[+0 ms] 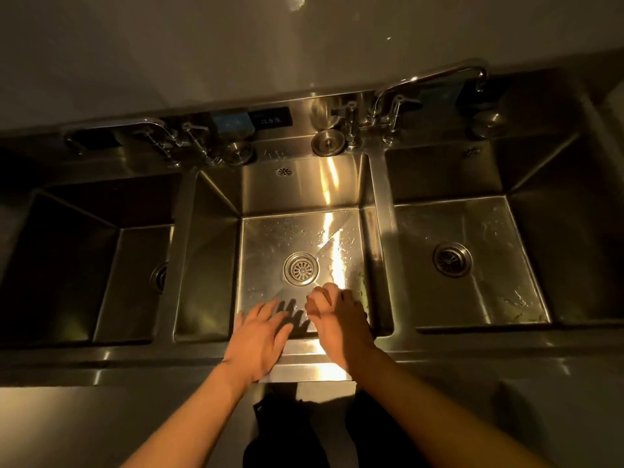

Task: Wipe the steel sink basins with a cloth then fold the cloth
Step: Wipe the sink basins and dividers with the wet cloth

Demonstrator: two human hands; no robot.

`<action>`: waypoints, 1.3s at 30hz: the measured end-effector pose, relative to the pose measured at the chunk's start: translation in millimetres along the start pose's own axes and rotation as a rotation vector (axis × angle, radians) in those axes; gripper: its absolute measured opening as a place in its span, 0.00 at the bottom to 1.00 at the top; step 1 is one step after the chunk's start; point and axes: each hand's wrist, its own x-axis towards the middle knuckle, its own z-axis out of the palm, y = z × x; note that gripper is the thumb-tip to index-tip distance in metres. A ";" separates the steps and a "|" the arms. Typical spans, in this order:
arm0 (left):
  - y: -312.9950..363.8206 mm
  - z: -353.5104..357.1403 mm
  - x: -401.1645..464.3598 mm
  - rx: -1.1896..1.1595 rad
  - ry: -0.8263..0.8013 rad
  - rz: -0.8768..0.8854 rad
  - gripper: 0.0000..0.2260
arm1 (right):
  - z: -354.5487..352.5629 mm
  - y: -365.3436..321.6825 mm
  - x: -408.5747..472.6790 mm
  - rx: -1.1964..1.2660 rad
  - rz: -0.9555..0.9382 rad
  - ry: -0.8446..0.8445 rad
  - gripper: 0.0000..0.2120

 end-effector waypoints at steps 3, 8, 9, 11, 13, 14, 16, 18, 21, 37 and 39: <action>-49.7 -14.6 1.9 0.041 0.067 -0.149 0.24 | 15.4 -26.3 18.5 0.210 0.034 0.040 0.14; -130.5 -46.6 12.4 0.101 0.225 -0.302 0.26 | 37.3 -54.2 49.0 0.703 0.169 -0.108 0.13; -142.5 -52.4 16.5 0.103 0.248 -0.318 0.27 | 41.5 -60.1 54.7 0.773 0.197 -0.134 0.13; -162.1 -61.1 26.9 0.082 0.269 -0.333 0.28 | 50.0 -72.6 65.7 0.856 0.247 -0.189 0.13; -177.2 -64.1 38.4 0.057 0.267 -0.326 0.29 | 59.0 -85.0 77.3 0.943 0.291 -0.216 0.14; -182.2 -64.3 43.3 0.044 0.267 -0.318 0.30 | 62.4 -91.6 83.0 0.987 0.304 -0.221 0.15; -188.8 -63.7 52.8 -0.013 0.281 -0.306 0.31 | 68.4 -104.7 97.3 1.062 0.332 -0.229 0.15; -189.1 -60.7 59.2 -0.121 0.326 -0.312 0.31 | 72.9 -117.4 113.7 1.150 0.365 -0.228 0.15; -185.1 -53.4 65.5 -0.283 0.418 -0.325 0.30 | 81.6 -136.7 140.9 1.295 0.416 -0.211 0.14; -193.8 -37.5 70.8 -0.340 0.499 -0.305 0.26 | 117.5 -213.8 310.3 1.546 0.382 -0.081 0.21; -194.0 -36.6 70.5 -0.335 0.503 -0.301 0.25 | 119.2 -204.0 343.8 1.509 0.395 -0.058 0.21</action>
